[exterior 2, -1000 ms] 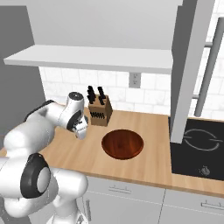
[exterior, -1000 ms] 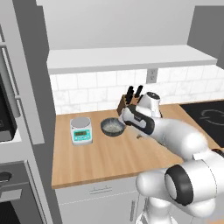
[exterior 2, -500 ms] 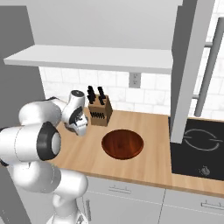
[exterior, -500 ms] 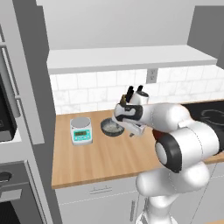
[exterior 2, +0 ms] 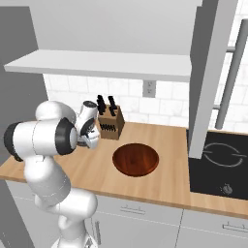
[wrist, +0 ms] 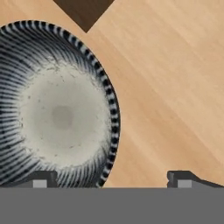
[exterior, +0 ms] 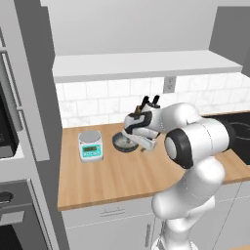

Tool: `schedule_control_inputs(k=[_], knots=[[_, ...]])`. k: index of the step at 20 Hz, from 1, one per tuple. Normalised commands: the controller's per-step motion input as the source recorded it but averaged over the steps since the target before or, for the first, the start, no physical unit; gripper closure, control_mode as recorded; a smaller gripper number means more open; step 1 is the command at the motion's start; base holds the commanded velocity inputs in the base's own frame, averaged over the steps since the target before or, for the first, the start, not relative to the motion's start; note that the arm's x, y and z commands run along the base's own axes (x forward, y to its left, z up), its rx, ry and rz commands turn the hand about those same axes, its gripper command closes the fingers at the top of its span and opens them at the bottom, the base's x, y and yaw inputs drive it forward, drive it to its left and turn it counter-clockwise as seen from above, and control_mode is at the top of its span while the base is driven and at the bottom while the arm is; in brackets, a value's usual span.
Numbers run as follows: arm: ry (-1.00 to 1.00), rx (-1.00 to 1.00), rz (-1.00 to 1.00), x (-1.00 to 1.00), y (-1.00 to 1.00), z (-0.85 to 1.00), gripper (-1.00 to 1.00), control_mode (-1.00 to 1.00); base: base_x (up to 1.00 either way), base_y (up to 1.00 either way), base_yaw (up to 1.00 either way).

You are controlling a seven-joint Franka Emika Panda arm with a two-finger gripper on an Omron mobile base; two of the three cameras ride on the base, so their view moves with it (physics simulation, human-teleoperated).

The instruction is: Pick up the bowls on the counter and stack them on top of one another in the open cabinet. Place the smaller bowl on top of the larger bowl.

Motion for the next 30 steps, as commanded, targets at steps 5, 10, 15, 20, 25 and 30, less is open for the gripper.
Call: schedule_control_inputs(k=[5,10,15,20,25,30], knots=[[0.00,0.00,0.00,0.34,0.06,-0.37,-1.00,-1.00,0.00,0.00,0.00],[0.00,0.00,0.00,0.34,0.11,-0.40,-1.00,-1.00,0.00,0.00,0.00],[0.01,0.00,0.00,0.06,0.10,-0.09,1.00,-1.00,0.00,0.00,0.00],[0.00,0.00,0.00,-0.02,0.01,-0.02,1.00,-1.00,0.00,0.00,0.00],[-0.02,0.00,0.00,-0.57,0.00,-0.03,1.00,-1.00,0.00,0.00,0.00],[-0.16,0.02,-0.02,-1.00,-0.09,0.41,1.00,-1.00,0.00,0.00,0.00]])
